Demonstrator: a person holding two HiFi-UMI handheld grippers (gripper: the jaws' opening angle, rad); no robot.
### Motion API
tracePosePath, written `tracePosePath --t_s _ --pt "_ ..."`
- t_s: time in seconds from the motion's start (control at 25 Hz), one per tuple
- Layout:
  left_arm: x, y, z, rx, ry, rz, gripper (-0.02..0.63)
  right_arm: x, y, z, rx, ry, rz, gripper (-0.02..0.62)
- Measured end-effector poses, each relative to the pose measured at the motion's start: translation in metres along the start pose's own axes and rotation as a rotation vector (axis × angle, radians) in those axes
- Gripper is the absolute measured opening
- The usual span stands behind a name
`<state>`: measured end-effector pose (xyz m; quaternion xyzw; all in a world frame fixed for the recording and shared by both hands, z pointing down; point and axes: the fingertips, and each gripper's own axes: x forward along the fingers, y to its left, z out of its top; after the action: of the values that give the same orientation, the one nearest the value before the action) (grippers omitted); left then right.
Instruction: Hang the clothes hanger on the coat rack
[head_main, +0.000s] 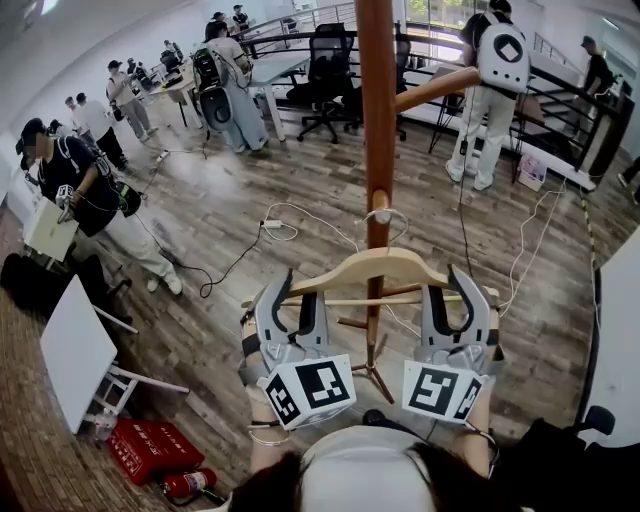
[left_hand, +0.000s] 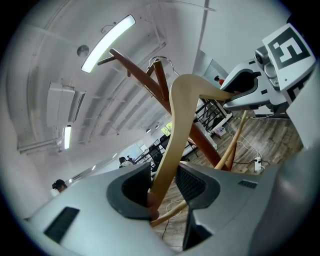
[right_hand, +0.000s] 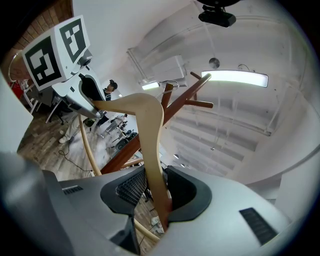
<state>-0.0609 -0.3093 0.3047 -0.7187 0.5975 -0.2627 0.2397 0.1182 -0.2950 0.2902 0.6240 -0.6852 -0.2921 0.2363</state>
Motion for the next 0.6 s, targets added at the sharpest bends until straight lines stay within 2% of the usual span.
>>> tracePosePath --t_s 0.6 --pt "0.028 -0.007 -0.013 0.021 0.039 -0.021 0.153 0.029 0.004 -0.013 0.006 0.016 0.034 0.141"
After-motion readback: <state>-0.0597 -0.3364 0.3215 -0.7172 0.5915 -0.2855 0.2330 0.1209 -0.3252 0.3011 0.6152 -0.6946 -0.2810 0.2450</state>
